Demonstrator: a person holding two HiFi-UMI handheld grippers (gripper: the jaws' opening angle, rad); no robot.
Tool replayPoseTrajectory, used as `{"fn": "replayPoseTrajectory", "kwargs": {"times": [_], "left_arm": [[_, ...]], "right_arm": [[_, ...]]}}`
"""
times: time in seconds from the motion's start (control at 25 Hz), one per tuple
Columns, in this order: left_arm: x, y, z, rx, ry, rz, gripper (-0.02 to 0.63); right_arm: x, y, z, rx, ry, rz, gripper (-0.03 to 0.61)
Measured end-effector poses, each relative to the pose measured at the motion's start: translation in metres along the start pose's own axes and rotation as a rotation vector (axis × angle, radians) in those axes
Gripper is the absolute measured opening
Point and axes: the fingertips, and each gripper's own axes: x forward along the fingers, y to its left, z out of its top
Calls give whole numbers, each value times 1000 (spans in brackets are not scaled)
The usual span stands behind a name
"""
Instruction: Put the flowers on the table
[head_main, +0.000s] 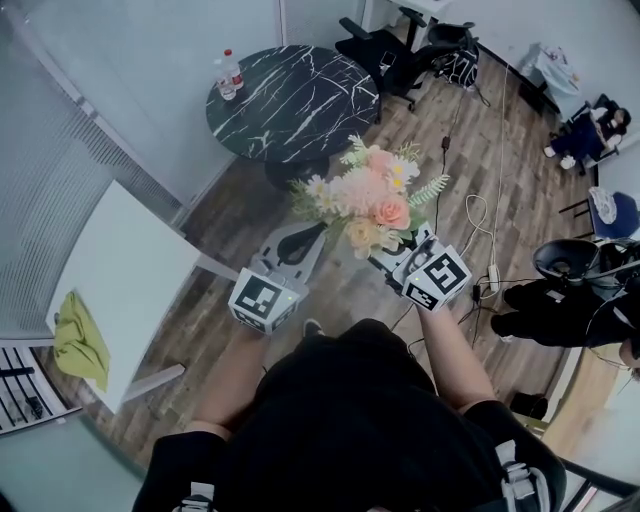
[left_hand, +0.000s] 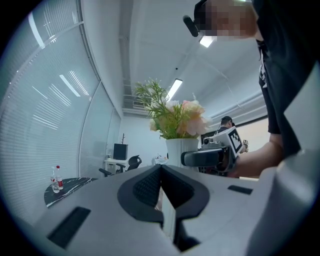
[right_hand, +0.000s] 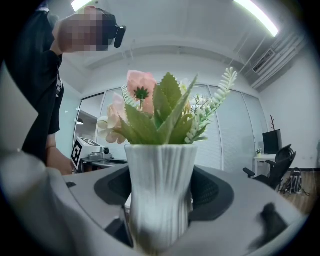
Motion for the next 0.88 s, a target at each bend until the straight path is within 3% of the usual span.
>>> {"fn": "replayPoseTrajectory", "kwargs": {"times": [0.44, 0.88], "left_arm": [[16, 19, -5, -2, 1, 4, 12], [73, 54, -1, 6, 21, 43, 12]], "right_arm": [[15, -21, -2, -5, 0, -9, 341], [39, -89, 2, 7, -16, 31, 341]]}}
